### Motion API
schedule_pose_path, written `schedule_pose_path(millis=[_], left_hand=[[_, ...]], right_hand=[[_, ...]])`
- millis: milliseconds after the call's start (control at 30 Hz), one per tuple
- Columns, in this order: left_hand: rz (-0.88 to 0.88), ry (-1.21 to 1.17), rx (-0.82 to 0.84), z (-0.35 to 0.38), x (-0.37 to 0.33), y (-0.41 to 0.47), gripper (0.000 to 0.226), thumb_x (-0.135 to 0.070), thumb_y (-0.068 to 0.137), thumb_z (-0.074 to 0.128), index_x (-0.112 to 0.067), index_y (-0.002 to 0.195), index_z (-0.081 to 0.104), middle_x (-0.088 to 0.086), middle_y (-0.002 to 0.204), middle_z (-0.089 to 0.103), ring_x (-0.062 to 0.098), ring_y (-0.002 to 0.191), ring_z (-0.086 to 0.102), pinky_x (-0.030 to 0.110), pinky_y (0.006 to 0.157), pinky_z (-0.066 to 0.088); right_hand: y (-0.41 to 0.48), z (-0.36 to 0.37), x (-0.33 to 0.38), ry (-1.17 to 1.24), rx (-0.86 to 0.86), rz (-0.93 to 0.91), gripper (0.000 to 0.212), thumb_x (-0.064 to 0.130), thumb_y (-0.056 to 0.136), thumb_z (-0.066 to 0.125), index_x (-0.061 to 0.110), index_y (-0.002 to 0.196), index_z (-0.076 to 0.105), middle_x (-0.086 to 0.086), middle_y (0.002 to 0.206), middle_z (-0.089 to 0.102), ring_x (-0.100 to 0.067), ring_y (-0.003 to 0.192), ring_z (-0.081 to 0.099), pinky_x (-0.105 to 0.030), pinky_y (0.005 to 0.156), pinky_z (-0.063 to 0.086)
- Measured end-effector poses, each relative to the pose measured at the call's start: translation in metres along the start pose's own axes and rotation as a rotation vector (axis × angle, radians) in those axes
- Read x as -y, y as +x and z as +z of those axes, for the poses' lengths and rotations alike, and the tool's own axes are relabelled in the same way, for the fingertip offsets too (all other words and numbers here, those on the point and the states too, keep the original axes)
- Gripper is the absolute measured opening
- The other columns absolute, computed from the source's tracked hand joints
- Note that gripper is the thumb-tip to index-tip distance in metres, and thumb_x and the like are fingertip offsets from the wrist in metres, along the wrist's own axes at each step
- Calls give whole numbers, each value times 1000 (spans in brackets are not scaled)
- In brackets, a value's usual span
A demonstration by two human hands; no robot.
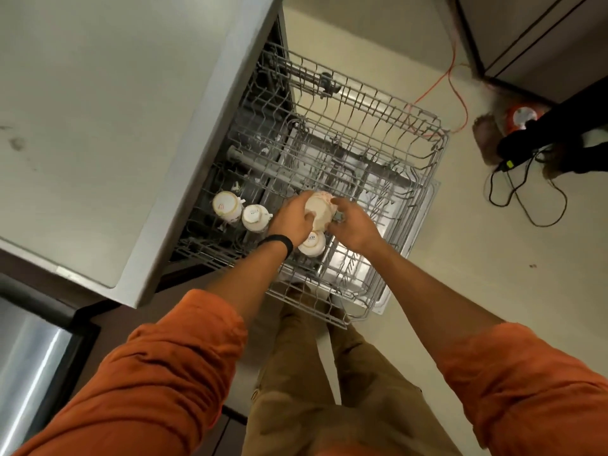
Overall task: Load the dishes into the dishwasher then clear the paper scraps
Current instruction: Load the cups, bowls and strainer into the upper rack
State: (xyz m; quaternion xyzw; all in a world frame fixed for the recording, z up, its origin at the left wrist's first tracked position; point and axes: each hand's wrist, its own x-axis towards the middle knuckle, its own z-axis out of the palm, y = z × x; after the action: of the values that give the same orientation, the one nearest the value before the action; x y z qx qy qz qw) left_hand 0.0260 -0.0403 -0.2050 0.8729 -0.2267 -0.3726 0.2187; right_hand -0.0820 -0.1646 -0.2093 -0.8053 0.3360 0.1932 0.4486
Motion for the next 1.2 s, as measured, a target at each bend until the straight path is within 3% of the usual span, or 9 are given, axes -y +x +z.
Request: schedule_pose_path(millis=[233,367,500,633,800,1033,1200], left_hand=[[46,74,-125,-29,-35,-59,44,-24,98,57,-31,141,49,2,134,62,27,121,58,45,93,51],[75,76,-235,-52,-48,-93,46,-25,99,57,-27,144,50,0,141,59,23,125,57,43,98,51],[70,51,-353,-81,-45,-124,41,-27,102,52,-24,142,54,1,143,58,22,126,56,42,101,50],[59,62,-451,-112,-33,-156,38,-27,104,49,-22,140,56,1,141,59,22,122,58,41,99,50],[43,26,-596,-156,3,-198,36,-31,103,52,-24,137,59,-1,136,63,23,120,59,37,99,47],[-2,-66,-767,-212,87,-274,37,-36,102,52,-28,138,58,-9,138,60,15,116,62,36,99,51],[-68,-53,-866,-248,158,-327,33,-33,100,54,-31,132,60,-9,131,64,16,112,63,38,95,53]], right_hand=[[-44,-38,45,-9,-1,-141,56,19,90,69,17,142,49,-9,135,58,-26,114,62,-44,98,52],[-65,-53,72,-40,-18,-296,51,26,91,68,21,139,51,-7,131,59,-23,115,61,-47,97,54],[-88,-64,112,-84,-33,-447,42,20,93,68,15,133,56,-6,128,61,-22,109,62,-41,95,53],[-102,-59,149,-134,2,-497,42,19,94,68,16,134,56,-6,129,62,-23,104,65,-48,95,53],[-115,-26,206,-173,30,-609,44,24,94,68,17,135,55,-6,130,61,-24,114,61,-46,98,52],[-146,64,295,-152,83,-715,46,28,95,68,23,139,53,0,135,57,-18,103,65,-29,89,50],[-169,133,360,-161,110,-819,46,31,93,69,28,137,54,2,135,58,-17,104,66,-38,95,54]])
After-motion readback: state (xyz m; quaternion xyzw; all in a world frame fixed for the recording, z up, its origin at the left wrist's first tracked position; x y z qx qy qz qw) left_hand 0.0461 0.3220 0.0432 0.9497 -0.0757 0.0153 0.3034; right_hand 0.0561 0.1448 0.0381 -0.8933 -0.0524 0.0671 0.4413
